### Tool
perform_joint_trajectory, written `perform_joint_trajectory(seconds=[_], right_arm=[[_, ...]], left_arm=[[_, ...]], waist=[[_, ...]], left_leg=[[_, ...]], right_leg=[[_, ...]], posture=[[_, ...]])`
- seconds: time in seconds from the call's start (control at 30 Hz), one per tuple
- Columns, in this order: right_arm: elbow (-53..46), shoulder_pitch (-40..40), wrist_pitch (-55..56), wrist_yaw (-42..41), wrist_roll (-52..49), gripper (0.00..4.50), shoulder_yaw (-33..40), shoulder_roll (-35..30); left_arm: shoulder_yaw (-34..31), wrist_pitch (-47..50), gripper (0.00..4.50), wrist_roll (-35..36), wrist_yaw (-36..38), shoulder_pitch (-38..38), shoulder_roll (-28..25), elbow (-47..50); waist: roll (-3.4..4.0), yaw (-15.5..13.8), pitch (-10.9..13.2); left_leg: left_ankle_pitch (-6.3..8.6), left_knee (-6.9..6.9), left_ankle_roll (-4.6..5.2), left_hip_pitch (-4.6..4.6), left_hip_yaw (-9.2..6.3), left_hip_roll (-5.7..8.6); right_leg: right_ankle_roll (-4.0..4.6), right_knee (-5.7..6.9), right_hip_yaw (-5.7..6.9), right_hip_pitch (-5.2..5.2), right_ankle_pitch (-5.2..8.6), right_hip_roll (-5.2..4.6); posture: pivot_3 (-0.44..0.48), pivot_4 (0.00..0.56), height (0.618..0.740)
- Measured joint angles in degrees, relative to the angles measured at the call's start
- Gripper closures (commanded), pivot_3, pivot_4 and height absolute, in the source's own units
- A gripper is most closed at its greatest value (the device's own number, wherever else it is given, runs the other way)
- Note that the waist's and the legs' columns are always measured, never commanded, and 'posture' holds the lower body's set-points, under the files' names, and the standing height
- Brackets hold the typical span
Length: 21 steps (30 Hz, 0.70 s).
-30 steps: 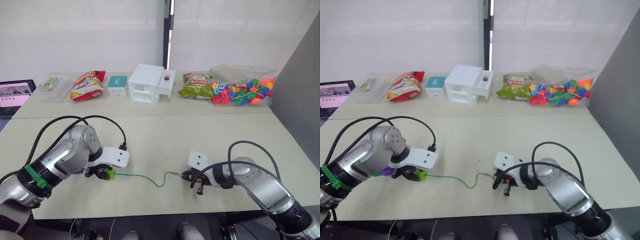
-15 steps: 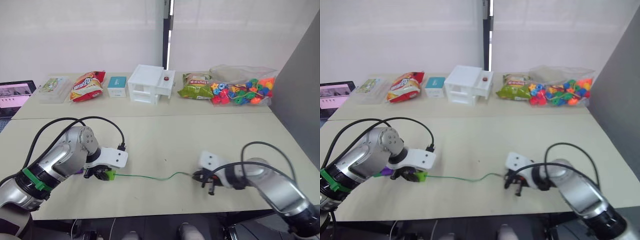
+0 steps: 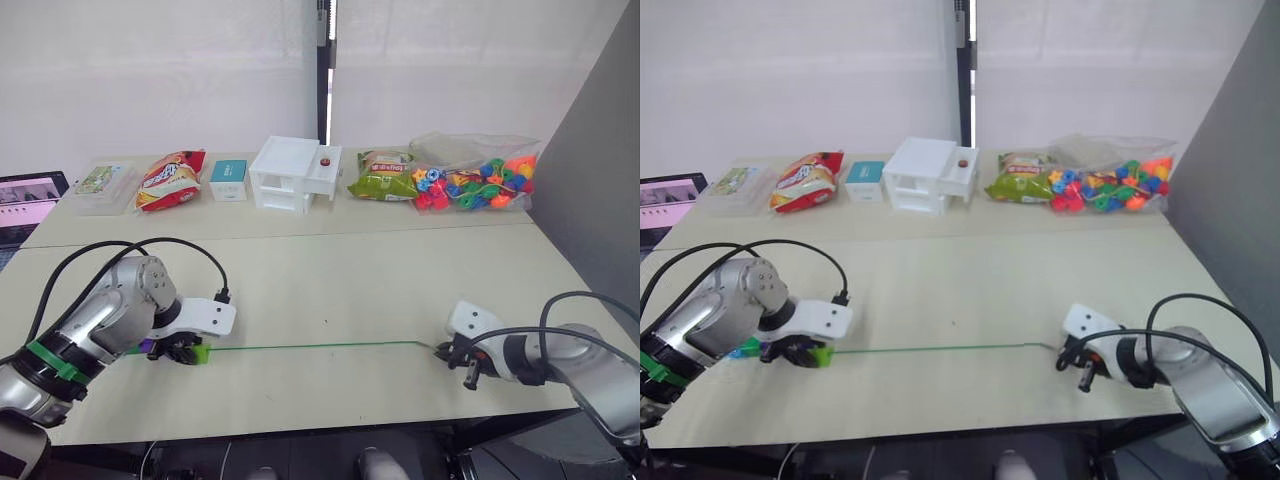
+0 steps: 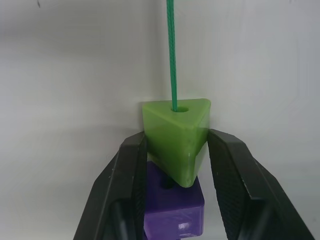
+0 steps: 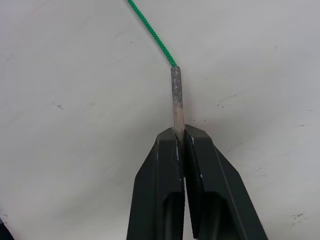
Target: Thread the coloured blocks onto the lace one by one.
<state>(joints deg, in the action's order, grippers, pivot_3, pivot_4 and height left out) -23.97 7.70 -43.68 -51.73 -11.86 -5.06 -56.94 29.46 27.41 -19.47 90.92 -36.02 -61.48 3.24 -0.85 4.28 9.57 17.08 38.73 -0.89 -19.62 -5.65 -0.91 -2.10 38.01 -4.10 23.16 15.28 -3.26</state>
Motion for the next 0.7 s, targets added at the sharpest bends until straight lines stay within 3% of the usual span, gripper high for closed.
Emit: perform_joint_trajectory(seconds=[0.7], right_arm=[[2.2, 3.3, 0.9, 1.0, 2.7, 4.50, -2.9, 0.2]], left_arm=[[-4.0, 0.5, 3.19, -1.3, -0.5, 4.5, -1.5, 0.9]], waist=[[0.04, 0.0, 0.0]], left_leg=[[0.03, -0.07, 0.05, 0.05, 0.02, -0.01]], right_leg=[[0.00, -0.03, 0.00, 0.01, 0.02, 0.00]], posture=[[0.000, 0.150, 0.740]])
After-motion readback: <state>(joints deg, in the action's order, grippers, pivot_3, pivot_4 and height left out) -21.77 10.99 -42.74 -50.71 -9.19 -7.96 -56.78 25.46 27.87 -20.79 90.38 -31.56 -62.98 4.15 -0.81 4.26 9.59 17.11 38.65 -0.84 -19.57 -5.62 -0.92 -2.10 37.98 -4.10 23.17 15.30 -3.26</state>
